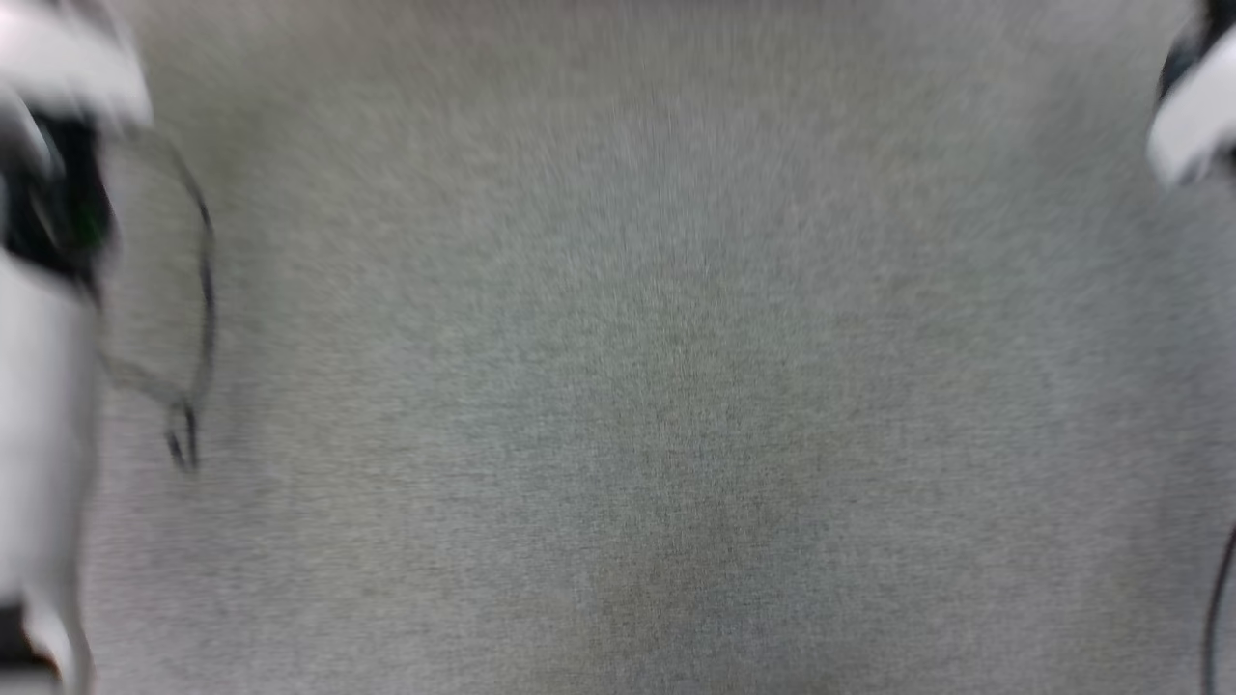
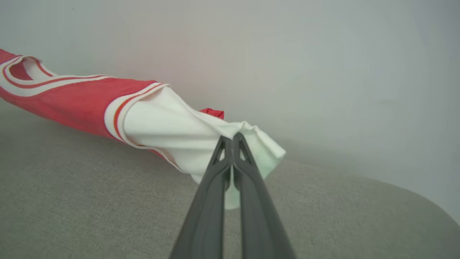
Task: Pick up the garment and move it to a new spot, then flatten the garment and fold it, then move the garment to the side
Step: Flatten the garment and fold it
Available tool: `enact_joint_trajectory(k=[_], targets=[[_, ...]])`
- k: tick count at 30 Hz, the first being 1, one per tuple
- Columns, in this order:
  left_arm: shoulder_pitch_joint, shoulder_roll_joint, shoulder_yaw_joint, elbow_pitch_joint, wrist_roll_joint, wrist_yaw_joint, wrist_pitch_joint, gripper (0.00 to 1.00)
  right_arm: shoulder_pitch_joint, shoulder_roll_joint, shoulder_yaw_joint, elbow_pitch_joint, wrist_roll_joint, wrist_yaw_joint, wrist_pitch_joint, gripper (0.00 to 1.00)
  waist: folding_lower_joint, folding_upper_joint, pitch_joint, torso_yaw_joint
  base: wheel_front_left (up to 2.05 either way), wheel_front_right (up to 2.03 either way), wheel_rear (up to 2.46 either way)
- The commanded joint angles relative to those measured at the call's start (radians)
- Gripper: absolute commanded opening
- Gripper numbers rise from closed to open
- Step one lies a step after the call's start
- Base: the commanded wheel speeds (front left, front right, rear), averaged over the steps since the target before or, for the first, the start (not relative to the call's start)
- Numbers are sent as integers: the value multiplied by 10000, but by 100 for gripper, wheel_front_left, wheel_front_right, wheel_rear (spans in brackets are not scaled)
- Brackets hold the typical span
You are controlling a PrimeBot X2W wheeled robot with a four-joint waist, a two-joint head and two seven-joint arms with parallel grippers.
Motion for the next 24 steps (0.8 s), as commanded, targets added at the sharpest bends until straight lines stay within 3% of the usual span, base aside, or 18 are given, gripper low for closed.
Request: enact_joint_trajectory(k=[1, 11, 19, 24], targets=[[494, -28, 58, -179, -147, 81, -70, 0, 400, -112, -77, -124, 197, -14, 61, 0, 0, 0, -936, 185, 0, 0, 0], [6291, 234, 492, -3245, -828, 1371, 347, 0, 4990, -116, -935, -1683, 1120, -16, 914, 0, 0, 0, -2887, 415, 0, 0, 0], [9981, 687, 790, -5628, -1044, 2778, 1063, 0, 8067, 581, -1741, -2832, 1216, -17, 1459, 0, 0, 0, -3690, 364, 0, 0, 0], [11698, 818, 660, -6576, -1078, 3434, 1576, 0, 9821, 944, -1975, -3222, 1162, -16, 1810, 0, 0, 0, -4081, 401, 0, 0, 0]])
